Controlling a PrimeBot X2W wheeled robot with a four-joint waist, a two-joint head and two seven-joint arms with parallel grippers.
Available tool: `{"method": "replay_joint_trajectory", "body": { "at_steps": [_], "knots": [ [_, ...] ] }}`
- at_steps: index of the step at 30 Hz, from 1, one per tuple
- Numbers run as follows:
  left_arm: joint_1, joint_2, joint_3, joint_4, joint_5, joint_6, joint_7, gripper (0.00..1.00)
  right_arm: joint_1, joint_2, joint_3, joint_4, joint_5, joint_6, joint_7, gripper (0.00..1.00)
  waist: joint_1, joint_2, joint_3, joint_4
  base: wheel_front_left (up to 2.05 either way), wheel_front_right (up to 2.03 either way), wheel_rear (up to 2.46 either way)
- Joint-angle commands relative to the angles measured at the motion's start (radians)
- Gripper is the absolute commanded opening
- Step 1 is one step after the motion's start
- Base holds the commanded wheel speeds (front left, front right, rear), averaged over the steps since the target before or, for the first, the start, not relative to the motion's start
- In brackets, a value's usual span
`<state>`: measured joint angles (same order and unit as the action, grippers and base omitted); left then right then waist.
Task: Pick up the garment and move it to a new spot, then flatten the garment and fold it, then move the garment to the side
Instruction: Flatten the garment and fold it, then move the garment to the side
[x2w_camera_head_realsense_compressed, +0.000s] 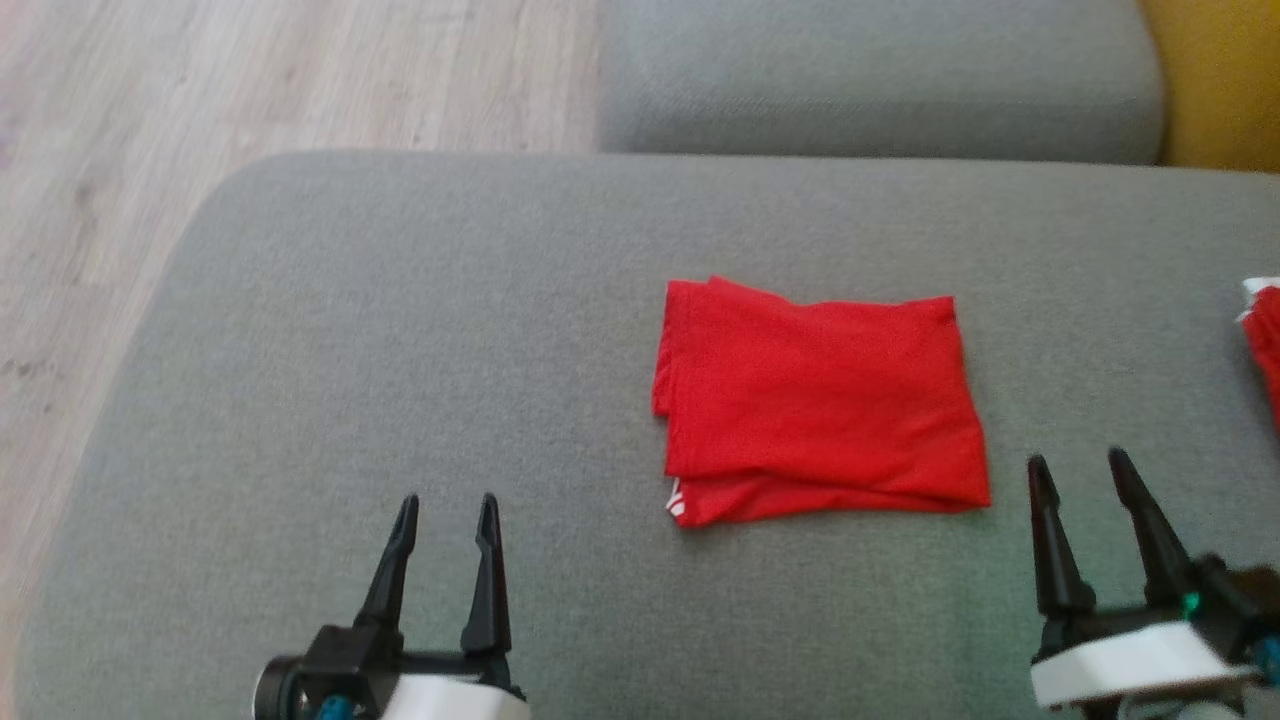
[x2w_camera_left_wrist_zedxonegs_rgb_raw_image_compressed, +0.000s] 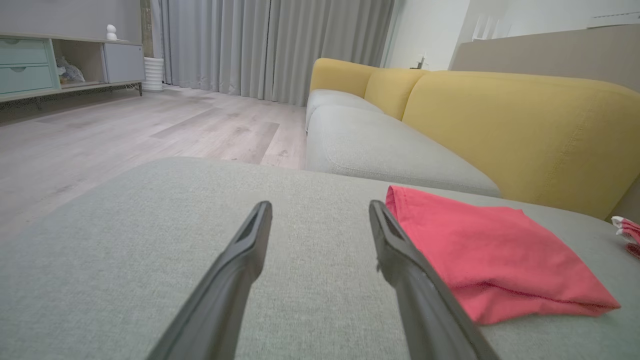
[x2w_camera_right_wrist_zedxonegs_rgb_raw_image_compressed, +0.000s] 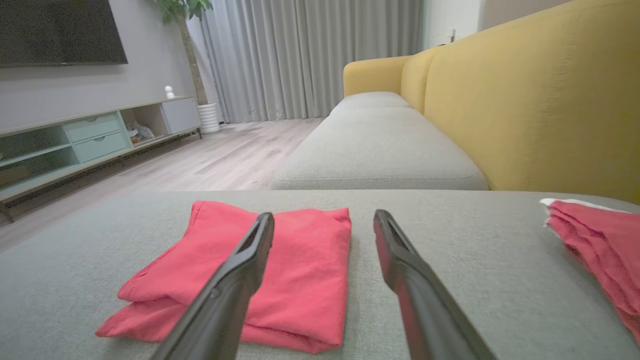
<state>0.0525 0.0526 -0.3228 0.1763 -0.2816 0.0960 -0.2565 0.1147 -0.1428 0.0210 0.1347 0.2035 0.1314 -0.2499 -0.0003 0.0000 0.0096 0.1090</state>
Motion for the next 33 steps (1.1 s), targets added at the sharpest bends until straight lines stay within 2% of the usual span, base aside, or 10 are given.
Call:
{"method": "replay_joint_trajectory", "body": {
  "at_steps": [1,12,30,33],
  "knots": [
    [-0.030,-0.002,0.034,-0.027,0.001,-0.001,-0.005,1.00,-0.014,-0.006,0.015,-0.037,-0.009,-0.001,-0.011,1.00,0.0003,0.0000,-0.015,-0.013,0.00,0.00,0.00],
    [0.012,-0.002,0.047,0.009,0.053,-0.009,-0.005,1.00,0.070,0.046,0.006,-0.060,-0.042,-0.001,-0.012,1.00,0.0003,0.0000,-0.046,-0.015,0.00,0.00,0.00],
    [0.020,-0.002,0.062,0.003,0.094,-0.011,-0.005,1.00,0.068,0.050,0.021,-0.048,-0.042,-0.001,-0.012,1.00,0.0003,0.0000,-0.038,-0.015,0.00,0.00,0.00],
    [0.014,-0.002,0.061,-0.005,0.097,-0.007,-0.005,1.00,0.044,0.054,0.006,-0.030,-0.003,-0.001,-0.012,1.00,0.0003,0.0000,-0.018,-0.015,0.00,0.00,0.00]
  ]
}}
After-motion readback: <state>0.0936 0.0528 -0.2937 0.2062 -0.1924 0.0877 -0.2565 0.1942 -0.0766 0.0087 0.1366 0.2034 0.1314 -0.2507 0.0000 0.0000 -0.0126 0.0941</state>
